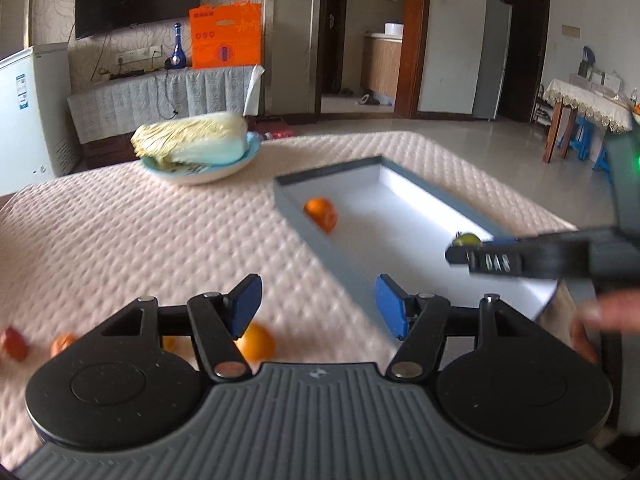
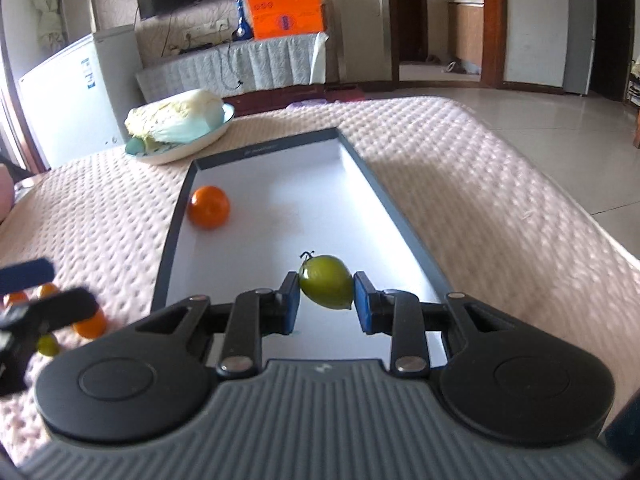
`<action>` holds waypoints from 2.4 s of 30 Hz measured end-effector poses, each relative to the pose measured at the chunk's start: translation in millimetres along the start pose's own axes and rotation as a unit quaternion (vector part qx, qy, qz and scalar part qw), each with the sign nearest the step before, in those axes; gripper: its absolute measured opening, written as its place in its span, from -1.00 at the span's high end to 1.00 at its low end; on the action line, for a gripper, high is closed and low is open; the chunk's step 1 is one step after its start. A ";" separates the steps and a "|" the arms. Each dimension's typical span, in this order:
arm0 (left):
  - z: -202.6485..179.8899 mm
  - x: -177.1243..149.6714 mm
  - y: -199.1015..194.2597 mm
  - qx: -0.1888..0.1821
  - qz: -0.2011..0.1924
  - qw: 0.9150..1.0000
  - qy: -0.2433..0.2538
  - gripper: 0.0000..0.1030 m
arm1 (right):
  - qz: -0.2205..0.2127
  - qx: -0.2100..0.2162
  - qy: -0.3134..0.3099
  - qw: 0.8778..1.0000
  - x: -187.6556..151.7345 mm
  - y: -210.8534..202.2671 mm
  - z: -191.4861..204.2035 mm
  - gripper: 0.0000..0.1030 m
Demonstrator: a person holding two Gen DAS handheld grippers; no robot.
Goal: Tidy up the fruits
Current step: 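Open the left tool dropping the tangerine while the right tool releases the lime into the box, then move the right tool to the brown kiwi and close on it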
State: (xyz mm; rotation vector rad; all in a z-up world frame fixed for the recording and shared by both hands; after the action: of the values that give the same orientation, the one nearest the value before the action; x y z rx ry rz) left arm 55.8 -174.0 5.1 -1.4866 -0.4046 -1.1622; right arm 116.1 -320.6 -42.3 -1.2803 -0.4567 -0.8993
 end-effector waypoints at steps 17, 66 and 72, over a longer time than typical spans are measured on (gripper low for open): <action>64.9 -83.4 -64.8 0.058 0.036 0.996 -0.049 -0.33 | -0.086 0.028 -0.043 0.995 6.7 -50.5 39.0 -0.30; 75.3 -72.0 -68.6 0.031 0.010 0.996 -0.083 -0.43 | 0.023 0.053 -0.207 0.977 -98.7 -32.1 125.3 0.47; 76.1 -72.3 -68.0 0.030 0.010 0.996 -0.085 -0.43 | 0.030 0.065 -0.207 0.976 -100.4 -37.2 126.6 0.47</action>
State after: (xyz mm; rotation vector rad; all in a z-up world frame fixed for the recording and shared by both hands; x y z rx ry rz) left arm 2.9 -61.2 -6.4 -1.5377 -0.5347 -1.0020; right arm 50.0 -169.6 -60.1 -1.3545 -0.7869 -0.5389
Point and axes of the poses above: each gripper's, at about its wrist camera, not at the fingertips, and y roughly the way its jaws point, z to its left, x to its top, the point moved 10 cm from there along y, roughly the way its jaws point, and after that the axes turned 12 degrees about y, right-handed, at the moved point
